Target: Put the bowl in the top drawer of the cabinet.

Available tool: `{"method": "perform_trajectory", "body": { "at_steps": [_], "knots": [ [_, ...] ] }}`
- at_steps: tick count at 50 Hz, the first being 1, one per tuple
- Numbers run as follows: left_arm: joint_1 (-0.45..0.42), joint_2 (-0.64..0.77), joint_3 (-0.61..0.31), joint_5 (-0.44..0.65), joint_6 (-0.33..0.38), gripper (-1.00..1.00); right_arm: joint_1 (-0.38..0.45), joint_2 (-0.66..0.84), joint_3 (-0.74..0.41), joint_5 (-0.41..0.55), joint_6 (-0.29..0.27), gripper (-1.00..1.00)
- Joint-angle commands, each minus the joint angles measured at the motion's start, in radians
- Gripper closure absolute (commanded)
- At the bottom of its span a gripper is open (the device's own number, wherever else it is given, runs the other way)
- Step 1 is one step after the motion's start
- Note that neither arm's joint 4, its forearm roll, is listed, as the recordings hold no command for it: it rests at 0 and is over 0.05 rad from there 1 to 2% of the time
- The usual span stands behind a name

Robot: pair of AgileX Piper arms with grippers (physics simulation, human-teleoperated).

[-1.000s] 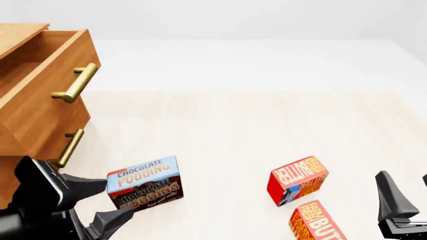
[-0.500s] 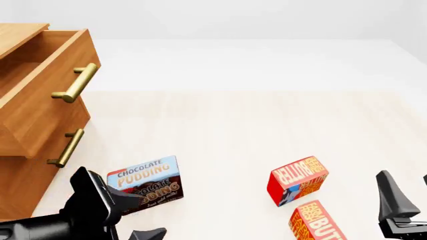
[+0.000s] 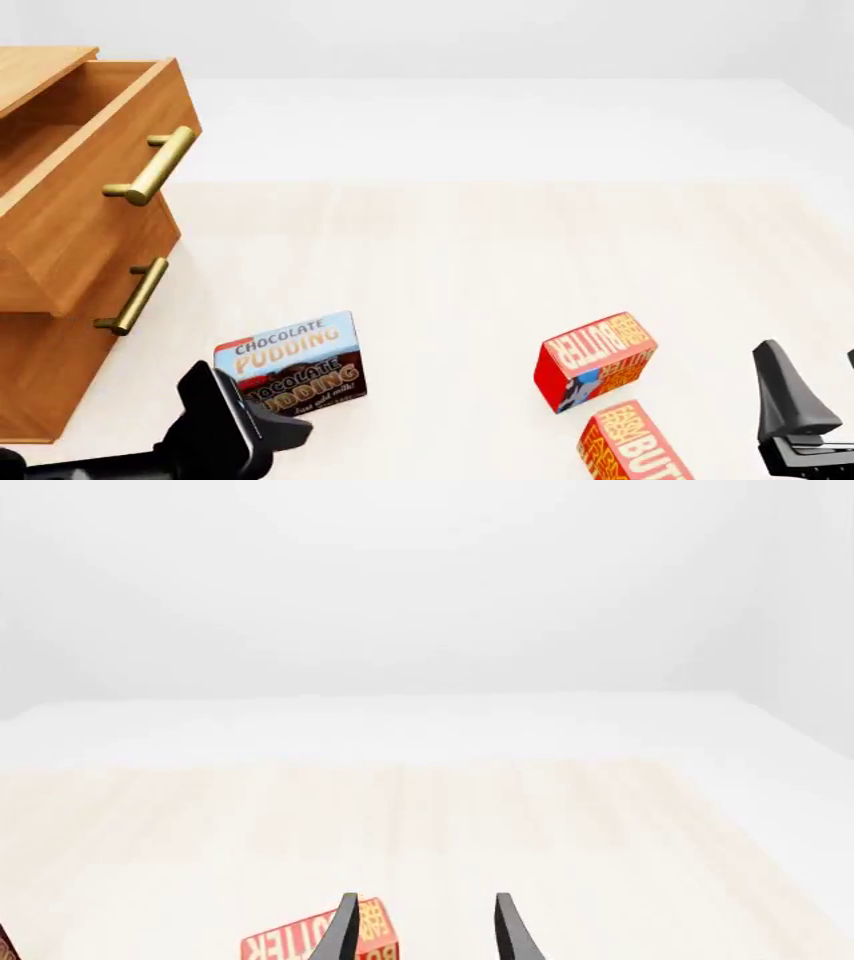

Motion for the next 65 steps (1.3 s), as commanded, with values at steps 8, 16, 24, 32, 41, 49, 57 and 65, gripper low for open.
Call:
{"method": "perform_trajectory", "body": {
  "at_steps": [8, 16, 24, 32, 41, 49, 57, 65],
  "knots": [
    [-0.038, 0.026, 0.046, -0.065, -0.058, -1.00, -0.001, -0.001, 0.000, -0.013, 0.005, -1.00],
    [-0.047, 0.055, 0.060, -0.110, -0.084, -1.00, -0.004, -0.001, 0.000, -0.017, 0.007, -1.00],
    [-0.070, 0.101, 0.086, -0.174, -0.122, -1.00, -0.004, -0.001, 0.000, -0.015, 0.006, -1.00],
    [-0.092, 0.135, 0.096, -0.213, -0.153, -1.00, -0.006, -0.001, 0.000, -0.013, 0.007, -1.00],
    [-0.116, 0.179, 0.109, -0.266, -0.181, -1.00, -0.010, -0.001, 0.000, -0.011, 0.007, -1.00],
    [-0.128, 0.213, 0.132, -0.325, -0.212, -1.00, -0.013, -0.001, 0.000, -0.010, 0.006, -1.00],
    [-0.146, 0.255, 0.150, -0.389, -0.251, -1.00, -0.017, -0.001, 0.000, -0.009, 0.002, -1.00],
    [-0.150, 0.267, 0.160, -0.415, -0.272, -1.00, -0.018, 0.000, 0.000, -0.006, 0.001, -1.00]
  ]
}}
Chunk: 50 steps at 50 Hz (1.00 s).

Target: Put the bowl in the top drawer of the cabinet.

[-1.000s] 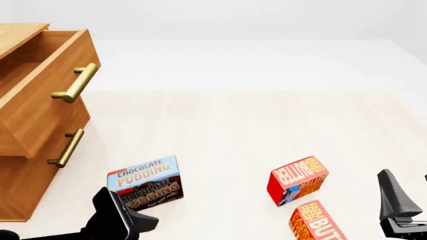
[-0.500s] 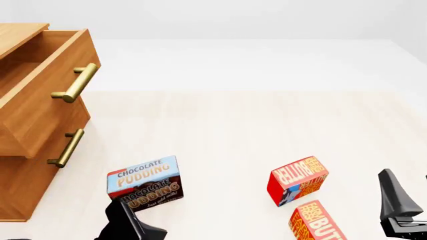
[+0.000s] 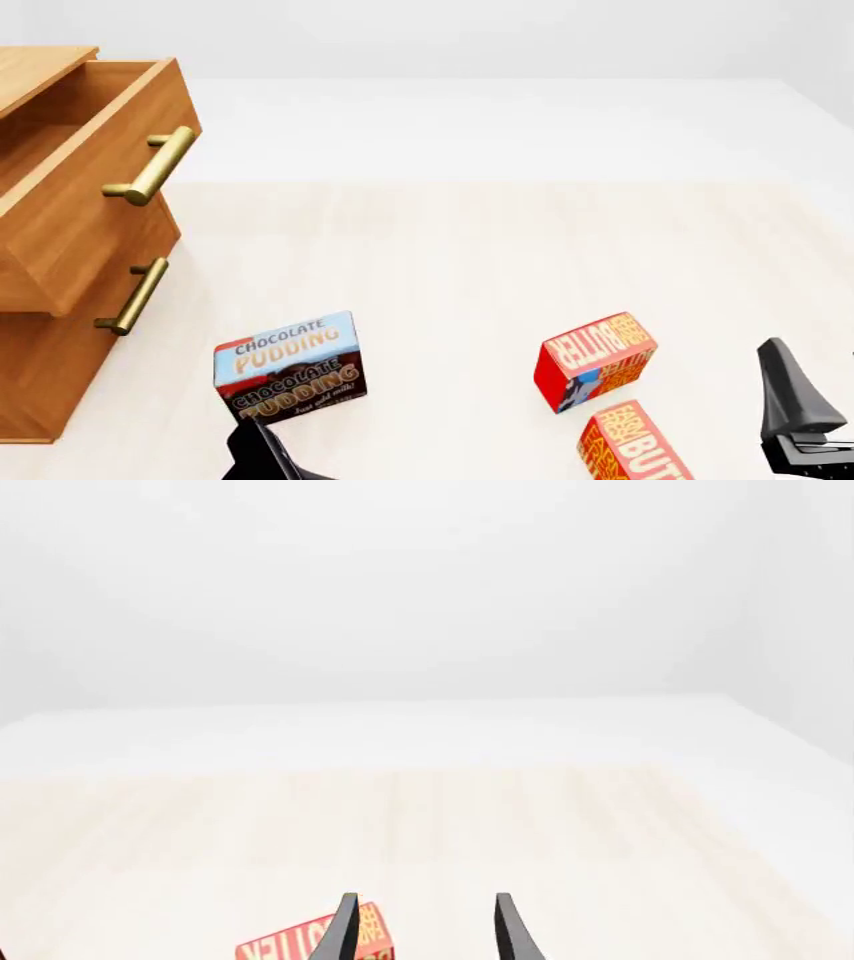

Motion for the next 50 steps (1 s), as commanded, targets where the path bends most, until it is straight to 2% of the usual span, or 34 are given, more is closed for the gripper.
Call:
{"method": "perform_trajectory", "body": {
  "at_steps": [1, 14, 50],
  "knots": [
    [-0.014, 0.036, 0.021, -0.061, -0.038, -1.00, -0.003, 0.000, 0.000, 0.003, -0.002, -1.00],
    [-0.031, 0.088, 0.035, -0.130, -0.069, -1.00, -0.008, 0.000, 0.000, 0.006, -0.004, -1.00],
    [-0.052, 0.132, 0.056, -0.201, -0.113, -1.00, -0.017, 0.001, 0.000, 0.012, -0.009, -1.00]
  ]
}}
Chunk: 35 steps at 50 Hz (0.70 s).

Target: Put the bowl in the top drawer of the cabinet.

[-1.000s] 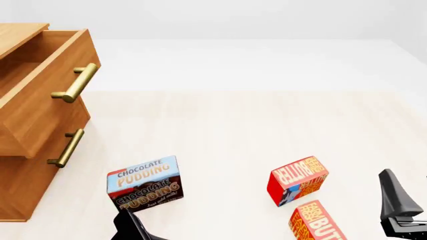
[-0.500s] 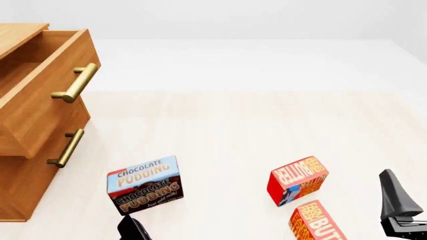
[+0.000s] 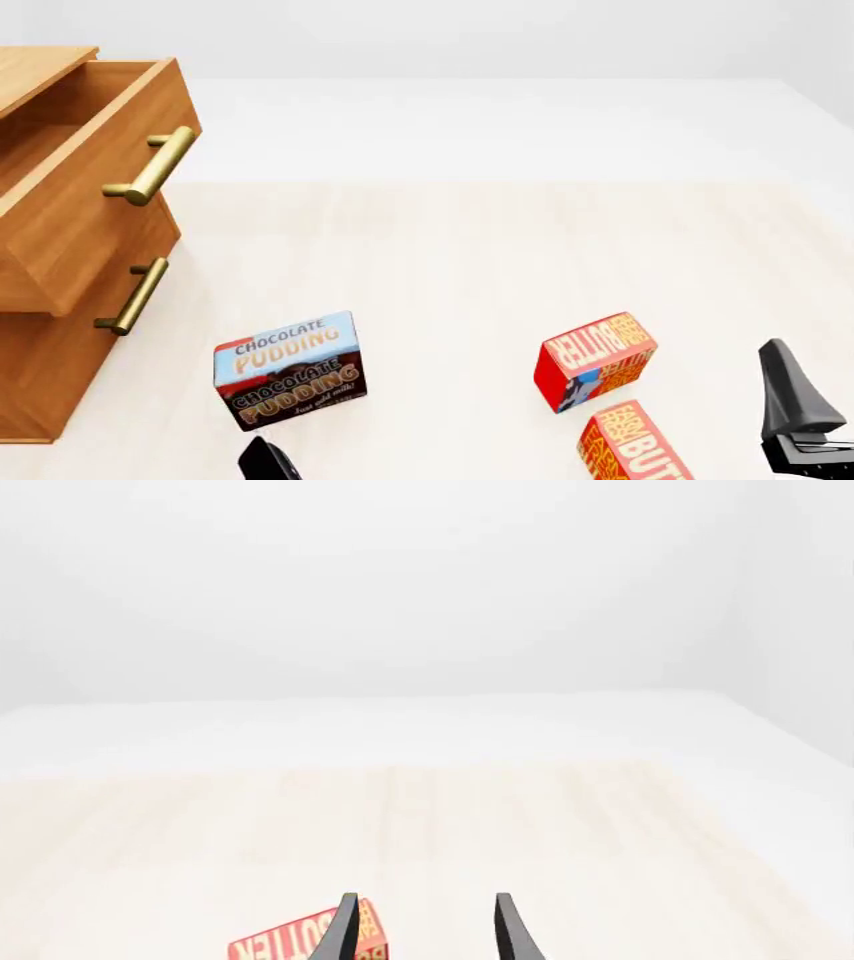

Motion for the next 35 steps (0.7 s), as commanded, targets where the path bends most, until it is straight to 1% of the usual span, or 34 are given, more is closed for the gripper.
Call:
{"method": "perform_trajectory", "body": {
  "at_steps": [1, 25, 26, 29, 30, 33, 35],
  "knots": [
    [-0.006, 0.028, 0.011, -0.042, -0.018, -1.00, -0.004, 0.000, 0.000, 0.003, -0.002, -1.00],
    [-0.017, 0.046, 0.034, -0.085, -0.049, -1.00, -0.008, 0.000, 0.000, 0.005, -0.004, -1.00],
    [-0.021, 0.060, 0.041, -0.106, -0.061, -1.00, -0.010, 0.001, 0.000, 0.006, -0.005, -1.00],
    [-0.023, 0.072, 0.046, -0.125, -0.066, -1.00, -0.012, 0.001, 0.000, 0.007, -0.006, -1.00],
    [-0.028, 0.144, 0.066, -0.218, -0.102, -1.00, -0.018, 0.001, 0.000, 0.008, -0.006, -1.00],
    [-0.029, 0.148, 0.067, -0.224, -0.103, -1.00, -0.017, 0.001, 0.000, 0.008, -0.005, -1.00],
    [-0.032, 0.178, 0.070, -0.257, -0.106, -1.00, -0.018, 0.001, 0.000, 0.008, -0.005, -1.00]
  ]
}}
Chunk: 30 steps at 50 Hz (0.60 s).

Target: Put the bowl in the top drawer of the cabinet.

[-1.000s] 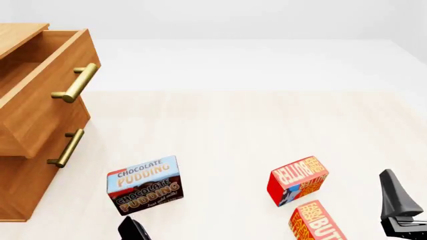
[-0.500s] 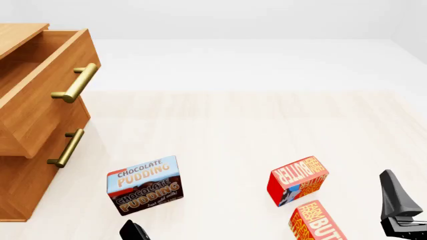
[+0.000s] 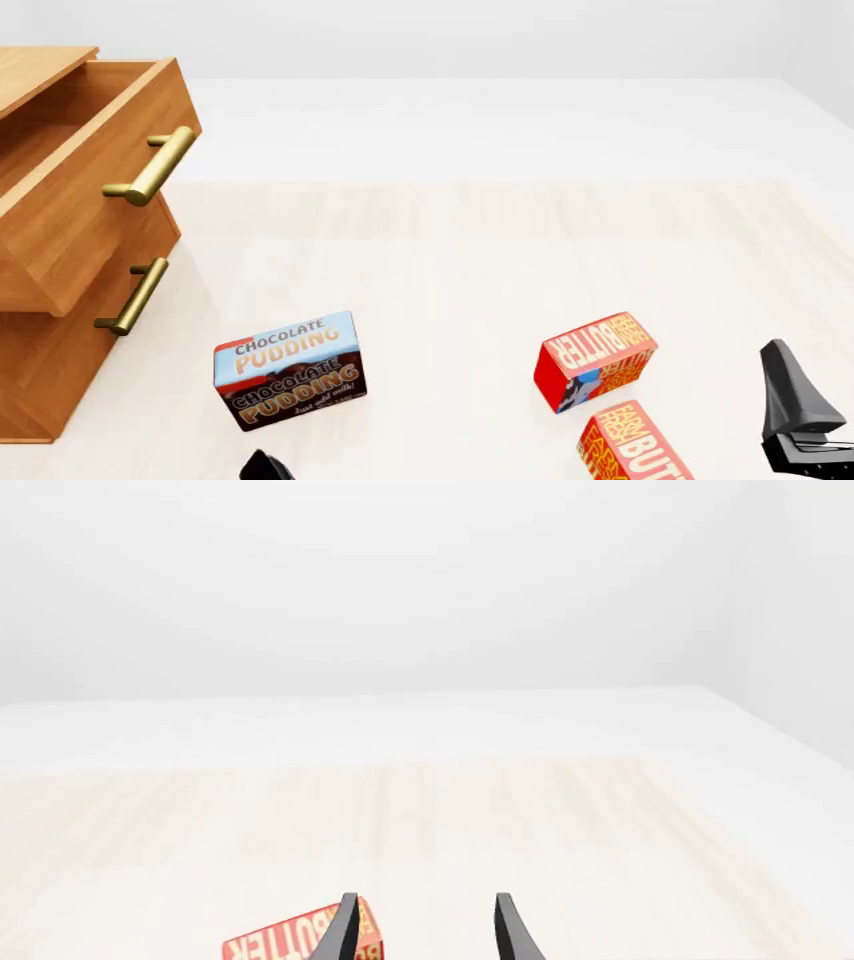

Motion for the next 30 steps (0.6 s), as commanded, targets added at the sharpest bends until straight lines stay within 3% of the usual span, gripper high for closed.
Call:
{"method": "perform_trajectory", "body": {
  "at_steps": [1, 15, 16, 30],
  "knots": [
    [-0.011, 0.093, 0.025, -0.121, -0.037, -1.00, -0.007, 0.000, 0.000, 0.001, -0.001, -1.00],
    [0.000, 0.062, 0.029, -0.107, -0.029, -1.00, -0.005, 0.000, 0.000, 0.000, -0.001, -1.00],
    [0.003, 0.061, 0.029, -0.104, -0.026, 1.00, -0.005, 0.000, 0.000, 0.000, -0.001, -1.00],
    [0.016, 0.036, 0.036, -0.095, -0.016, 1.00, -0.002, 0.000, 0.000, -0.002, -0.001, -1.00]
  ]
}}
